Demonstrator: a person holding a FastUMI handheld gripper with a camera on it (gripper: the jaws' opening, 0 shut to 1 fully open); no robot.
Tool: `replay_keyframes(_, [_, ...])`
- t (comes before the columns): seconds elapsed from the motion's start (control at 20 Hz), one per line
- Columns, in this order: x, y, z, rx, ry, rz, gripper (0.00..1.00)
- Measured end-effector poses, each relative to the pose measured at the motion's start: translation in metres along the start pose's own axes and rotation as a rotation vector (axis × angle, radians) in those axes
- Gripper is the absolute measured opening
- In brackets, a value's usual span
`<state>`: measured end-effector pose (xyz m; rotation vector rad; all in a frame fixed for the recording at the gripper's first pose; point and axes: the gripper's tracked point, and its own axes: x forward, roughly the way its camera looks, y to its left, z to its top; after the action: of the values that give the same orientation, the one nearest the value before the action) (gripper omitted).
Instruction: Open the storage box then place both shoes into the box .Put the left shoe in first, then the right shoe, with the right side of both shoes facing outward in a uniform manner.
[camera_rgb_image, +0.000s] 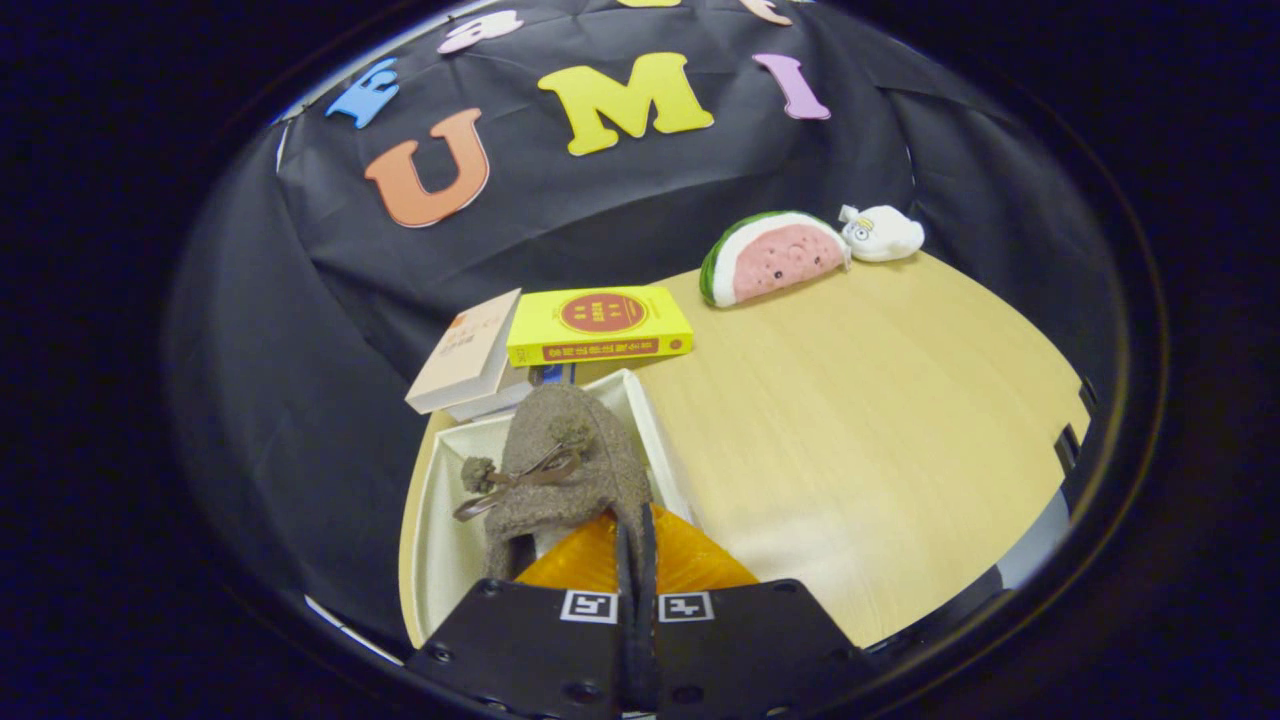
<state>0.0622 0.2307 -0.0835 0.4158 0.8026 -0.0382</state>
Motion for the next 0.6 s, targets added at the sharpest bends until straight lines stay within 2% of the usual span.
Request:
replay_keyframes(0.15, [0.001, 0.002, -0.005, -0.036, -0.026, -0.02, 0.04])
replay_keyframes(0.3, [0.003, 0.006, -0.006, -0.05, -0.043, -0.018, 0.17])
replay_keyframes(0.45, [0.003, 0.014, -0.008, -0.083, -0.049, 0.022, 0.25])
replay_keyframes(0.55, [-0.006, 0.019, 0.006, -0.099, -0.097, 0.055, 0.3])
replay_keyframes(0.6, [-0.01, 0.024, 0.01, -0.116, -0.113, 0.083, 0.4])
